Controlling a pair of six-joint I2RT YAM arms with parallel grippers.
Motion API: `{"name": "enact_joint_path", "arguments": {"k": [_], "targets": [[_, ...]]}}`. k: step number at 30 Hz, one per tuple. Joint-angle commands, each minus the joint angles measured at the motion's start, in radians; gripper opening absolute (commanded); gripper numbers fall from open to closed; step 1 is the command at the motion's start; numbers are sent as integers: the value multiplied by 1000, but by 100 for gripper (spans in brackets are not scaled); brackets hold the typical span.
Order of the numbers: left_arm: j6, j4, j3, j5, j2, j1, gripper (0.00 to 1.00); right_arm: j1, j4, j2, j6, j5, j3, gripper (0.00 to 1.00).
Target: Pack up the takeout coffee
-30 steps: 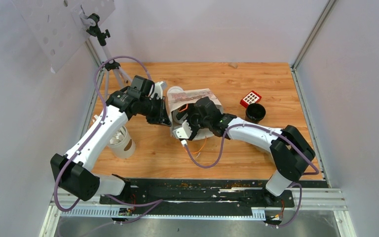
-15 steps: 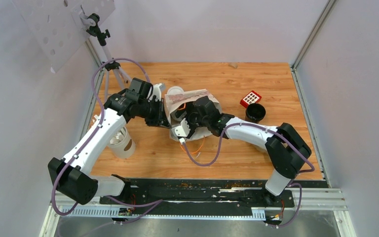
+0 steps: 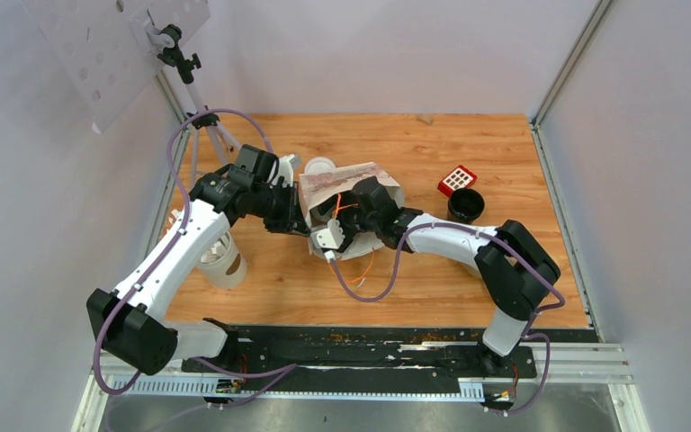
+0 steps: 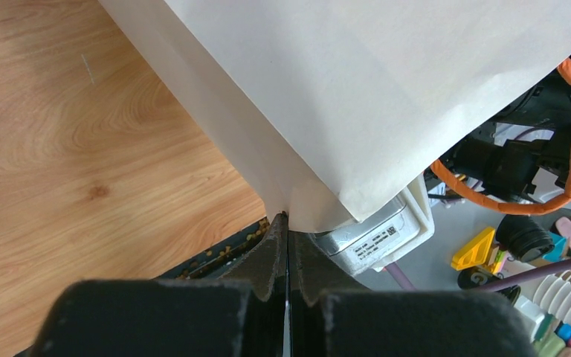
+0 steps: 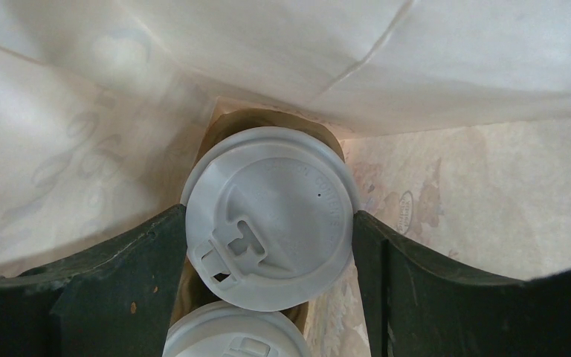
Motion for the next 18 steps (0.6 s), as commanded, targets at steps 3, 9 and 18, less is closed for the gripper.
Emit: {"name": "enact_joint_path", "arguments": {"k": [3,9,18], "targets": [[-14,19,2,18,-36,3,0,-4,55,35,42,-8,40,73],[-13,11,4,13,-45,3,0,-9,106,48,37,-2,16,73],[-15,4,2,18,-50,3,0,-16,156,74,49,0,2,73]]}}
